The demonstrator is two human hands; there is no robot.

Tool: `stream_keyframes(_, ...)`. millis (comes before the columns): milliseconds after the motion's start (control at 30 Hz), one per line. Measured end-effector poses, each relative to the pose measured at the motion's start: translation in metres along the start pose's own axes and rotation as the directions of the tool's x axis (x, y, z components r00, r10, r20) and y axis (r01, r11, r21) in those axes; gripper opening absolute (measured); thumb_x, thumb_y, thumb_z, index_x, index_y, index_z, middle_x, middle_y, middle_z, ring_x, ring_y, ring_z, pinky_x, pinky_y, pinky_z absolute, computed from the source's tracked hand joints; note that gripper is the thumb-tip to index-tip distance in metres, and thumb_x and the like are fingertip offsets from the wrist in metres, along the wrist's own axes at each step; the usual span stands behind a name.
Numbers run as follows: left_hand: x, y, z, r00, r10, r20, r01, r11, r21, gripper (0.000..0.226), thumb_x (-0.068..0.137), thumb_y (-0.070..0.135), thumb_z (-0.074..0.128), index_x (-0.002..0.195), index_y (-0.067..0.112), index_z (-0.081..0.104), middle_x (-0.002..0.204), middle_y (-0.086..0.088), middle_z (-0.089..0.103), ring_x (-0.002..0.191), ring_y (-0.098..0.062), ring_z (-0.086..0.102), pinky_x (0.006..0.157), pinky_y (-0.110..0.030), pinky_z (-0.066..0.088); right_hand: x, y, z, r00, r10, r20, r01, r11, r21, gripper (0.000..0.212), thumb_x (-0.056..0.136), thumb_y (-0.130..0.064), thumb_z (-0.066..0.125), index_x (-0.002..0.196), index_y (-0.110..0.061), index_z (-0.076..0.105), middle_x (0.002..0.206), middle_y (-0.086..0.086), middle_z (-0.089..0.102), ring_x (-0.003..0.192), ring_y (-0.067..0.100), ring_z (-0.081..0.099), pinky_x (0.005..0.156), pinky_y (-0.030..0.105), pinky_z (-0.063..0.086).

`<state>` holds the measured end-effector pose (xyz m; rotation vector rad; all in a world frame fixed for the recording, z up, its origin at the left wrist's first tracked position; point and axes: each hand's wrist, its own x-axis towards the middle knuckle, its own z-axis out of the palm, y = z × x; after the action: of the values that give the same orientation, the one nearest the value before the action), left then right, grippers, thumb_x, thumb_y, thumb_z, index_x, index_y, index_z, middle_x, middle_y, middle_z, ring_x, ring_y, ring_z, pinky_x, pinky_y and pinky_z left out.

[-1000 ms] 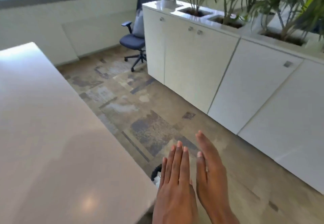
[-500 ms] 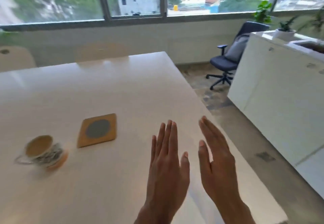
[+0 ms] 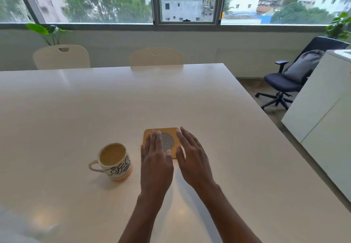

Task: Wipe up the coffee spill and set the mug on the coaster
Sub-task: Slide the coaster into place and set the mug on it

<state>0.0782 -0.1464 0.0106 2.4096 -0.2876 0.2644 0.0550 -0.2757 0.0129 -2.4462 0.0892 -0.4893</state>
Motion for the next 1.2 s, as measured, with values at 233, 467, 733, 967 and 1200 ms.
stream_keyframes(233,0.036,-0.034,0.017,0.995,-0.061,0.076,0.058,0.997,0.041,0.063,0.112,0.023,0.039,0.169,0.012,0.015,0.179,-0.007,0.011,0.166,-0.019,0.000,0.135,-0.042,0.003,0.039,-0.002,0.045,0.992,0.069,0.106,-0.056,0.992,-0.115,0.052,0.113,-0.031,0.044,0.164,-0.021,0.039,0.175,0.003,0.032,0.163,0.020,0.027,0.131,0.034,0.026)
stream_keyframes(467,0.049,-0.057,0.033,0.982,-0.117,0.149,0.103,0.990,0.100,0.058,0.113,0.022,0.033,0.169,0.012,0.019,0.179,-0.015,0.004,0.166,-0.026,-0.002,0.135,-0.042,0.005,0.050,0.005,0.065,0.972,0.184,0.148,-0.155,0.969,-0.190,0.045,0.111,-0.035,0.047,0.156,-0.030,0.052,0.172,0.013,0.037,0.158,0.029,0.033,0.128,0.039,0.031)
stream_keyframes(733,0.045,-0.070,0.040,0.980,-0.092,0.174,0.063,0.984,0.166,0.061,0.109,0.012,0.036,0.168,0.012,0.021,0.178,-0.017,0.011,0.167,-0.027,0.002,0.135,-0.041,0.007,0.043,0.008,0.065,0.966,0.193,0.171,-0.166,0.973,-0.159,0.042,0.112,-0.027,0.050,0.153,-0.018,0.058,0.168,0.017,0.042,0.159,0.028,0.031,0.124,0.040,0.040)
stream_keyframes(967,0.027,-0.062,0.034,0.977,-0.105,0.186,0.079,0.987,0.142,0.057,0.112,0.017,0.036,0.168,0.015,0.024,0.178,-0.014,0.013,0.166,-0.025,0.005,0.134,-0.037,0.012,0.026,0.008,0.053,0.968,0.185,0.171,-0.163,0.977,-0.136,0.041,0.112,-0.025,0.052,0.152,-0.018,0.059,0.168,0.017,0.042,0.159,0.028,0.031,0.124,0.040,0.039)
stream_keyframes(1200,-0.011,-0.057,0.021,0.969,-0.094,0.227,0.063,0.989,0.137,0.054,0.114,0.022,0.035,0.168,0.019,0.025,0.179,-0.009,0.013,0.166,-0.020,0.004,0.132,-0.035,0.019,-0.009,0.008,0.039,0.968,0.171,0.185,-0.153,0.982,-0.109,0.042,0.112,-0.026,0.054,0.153,-0.019,0.058,0.169,0.016,0.041,0.161,0.026,0.029,0.125,0.039,0.037)
